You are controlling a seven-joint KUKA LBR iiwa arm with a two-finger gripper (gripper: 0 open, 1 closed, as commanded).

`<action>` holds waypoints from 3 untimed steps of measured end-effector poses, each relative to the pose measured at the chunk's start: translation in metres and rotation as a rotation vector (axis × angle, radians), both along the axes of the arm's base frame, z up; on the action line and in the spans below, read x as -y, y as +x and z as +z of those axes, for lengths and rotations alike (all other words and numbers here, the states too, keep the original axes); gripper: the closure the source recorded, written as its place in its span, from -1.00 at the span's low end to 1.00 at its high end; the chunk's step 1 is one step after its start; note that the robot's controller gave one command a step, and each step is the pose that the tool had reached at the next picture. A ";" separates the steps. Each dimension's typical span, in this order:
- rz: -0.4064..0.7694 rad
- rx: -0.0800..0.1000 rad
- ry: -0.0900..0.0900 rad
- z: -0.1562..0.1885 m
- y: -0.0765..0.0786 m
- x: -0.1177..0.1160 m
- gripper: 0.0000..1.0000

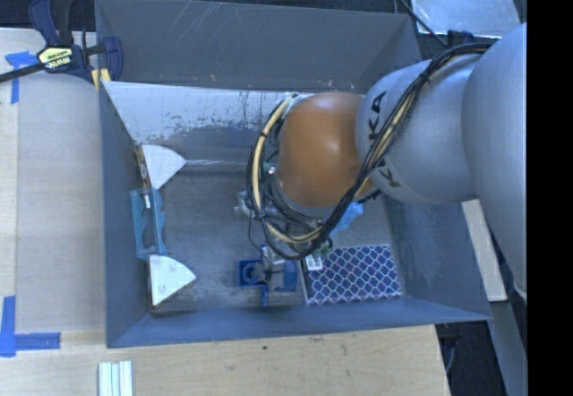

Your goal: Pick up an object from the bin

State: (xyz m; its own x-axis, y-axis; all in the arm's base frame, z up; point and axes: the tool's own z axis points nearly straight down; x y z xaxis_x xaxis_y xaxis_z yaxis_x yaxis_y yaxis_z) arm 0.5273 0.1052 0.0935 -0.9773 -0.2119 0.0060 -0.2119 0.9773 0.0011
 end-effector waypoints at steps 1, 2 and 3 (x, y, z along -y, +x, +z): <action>0.029 0.015 0.003 0.068 0.006 0.000 -1.00; 0.118 0.001 0.001 0.007 -0.017 0.021 -1.00; -0.036 0.012 0.004 -0.019 -0.024 0.033 -1.00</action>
Offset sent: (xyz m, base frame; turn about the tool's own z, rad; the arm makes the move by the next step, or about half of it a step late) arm -0.0174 -0.0203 0.0065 -0.1200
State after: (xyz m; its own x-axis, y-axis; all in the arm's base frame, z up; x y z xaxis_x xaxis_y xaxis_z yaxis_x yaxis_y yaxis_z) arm 0.5036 0.0722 0.0741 -0.9843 -0.1762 -0.0061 -0.1762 0.9844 0.0030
